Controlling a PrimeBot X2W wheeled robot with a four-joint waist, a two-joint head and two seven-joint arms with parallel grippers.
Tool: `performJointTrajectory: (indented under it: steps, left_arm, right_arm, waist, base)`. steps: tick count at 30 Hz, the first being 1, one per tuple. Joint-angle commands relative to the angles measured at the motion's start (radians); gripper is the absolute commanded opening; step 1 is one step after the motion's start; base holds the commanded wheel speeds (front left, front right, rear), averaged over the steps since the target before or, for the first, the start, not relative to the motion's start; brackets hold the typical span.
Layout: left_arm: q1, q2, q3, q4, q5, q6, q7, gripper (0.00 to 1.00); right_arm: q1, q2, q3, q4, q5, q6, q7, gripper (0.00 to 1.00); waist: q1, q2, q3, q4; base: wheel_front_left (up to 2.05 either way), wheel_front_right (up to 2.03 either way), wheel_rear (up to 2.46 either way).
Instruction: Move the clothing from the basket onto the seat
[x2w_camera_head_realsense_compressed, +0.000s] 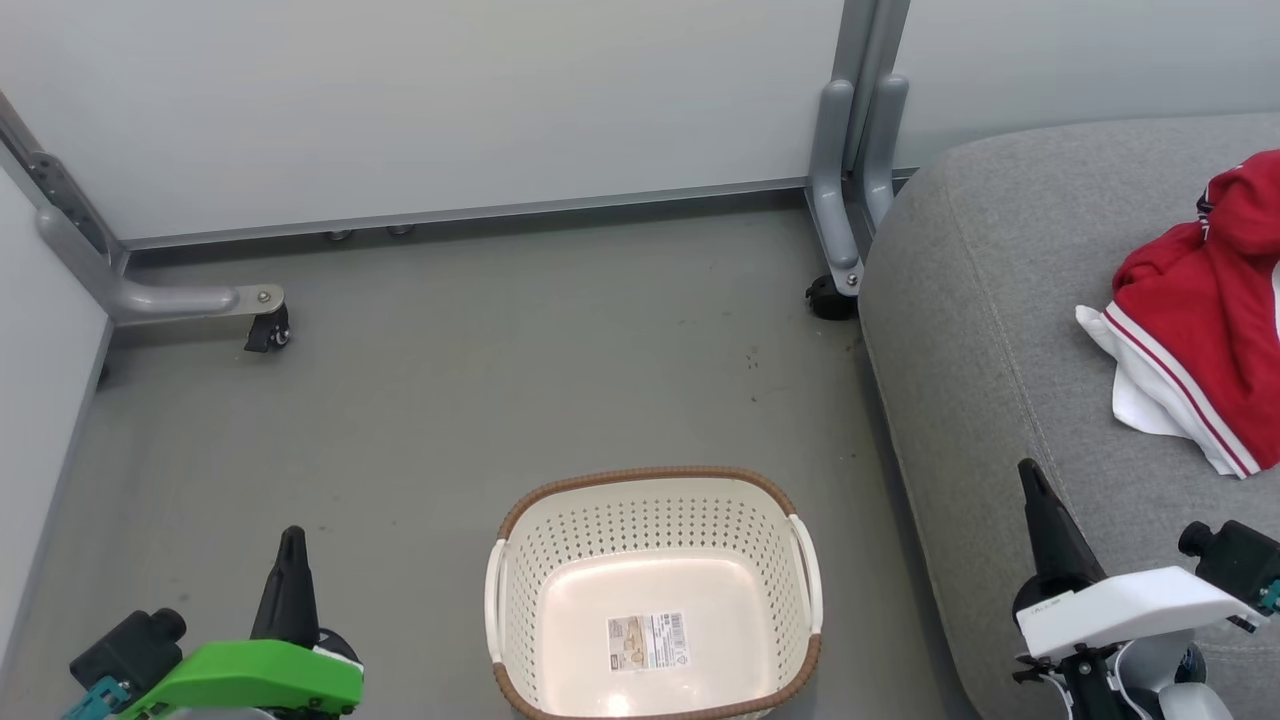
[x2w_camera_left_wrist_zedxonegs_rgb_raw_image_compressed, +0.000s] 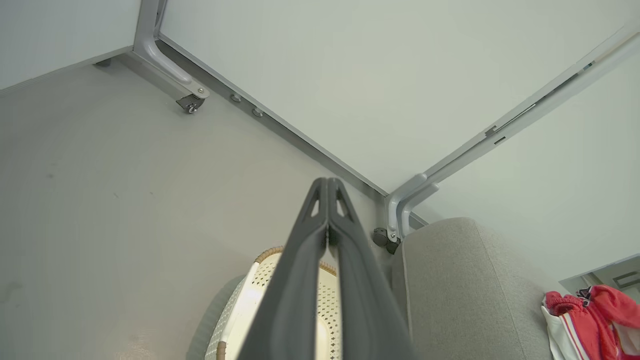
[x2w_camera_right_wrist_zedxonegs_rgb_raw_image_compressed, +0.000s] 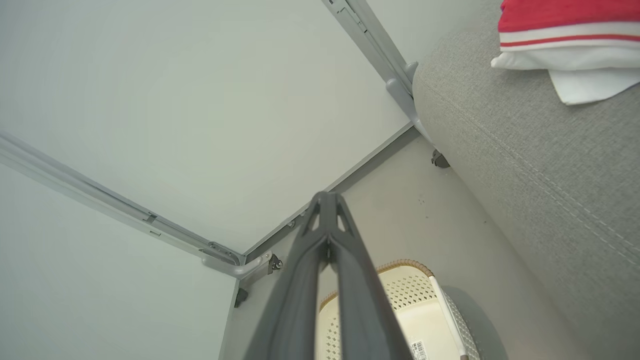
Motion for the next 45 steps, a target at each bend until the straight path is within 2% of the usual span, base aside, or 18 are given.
performJointTrajectory:
  steps: [1,32,33,45]
  left_arm:
    - [-0.029,0.004,0.006,-0.012,-0.038,-0.005,0.008,0.00]
    - [-0.064,0.002,0.044,-0.019,-0.396,-0.022,0.100,0.00]
    - [-0.068,0.001,0.048,-0.020,-0.436,-0.023,0.111,0.00]
    - [-0.077,0.001,0.059,-0.022,-0.545,-0.028,0.141,0.00]
  right_arm:
    - [-0.030,-0.007,-0.003,-0.004,0.038,0.000,0.007,0.00]
    - [-0.082,-0.012,-0.024,0.068,0.398,0.000,0.052,0.00]
    - [-0.088,-0.012,-0.027,0.077,0.437,0.000,0.057,0.00]
    - [-0.104,-0.011,-0.036,0.100,0.546,0.000,0.074,0.00]
  waist:
    - [0.0000,0.0000,0.000,0.000]
    - [0.0000,0.0000,-0.006,0.006]
    - [0.0000,0.0000,-0.007,0.007]
    - [0.0000,0.0000,-0.009,0.009]
  base:
    - [0.00,0.00,0.00]
    - [0.00,0.00,0.00]
    - [0.00,0.00,0.00]
    - [0.00,0.00,0.00]
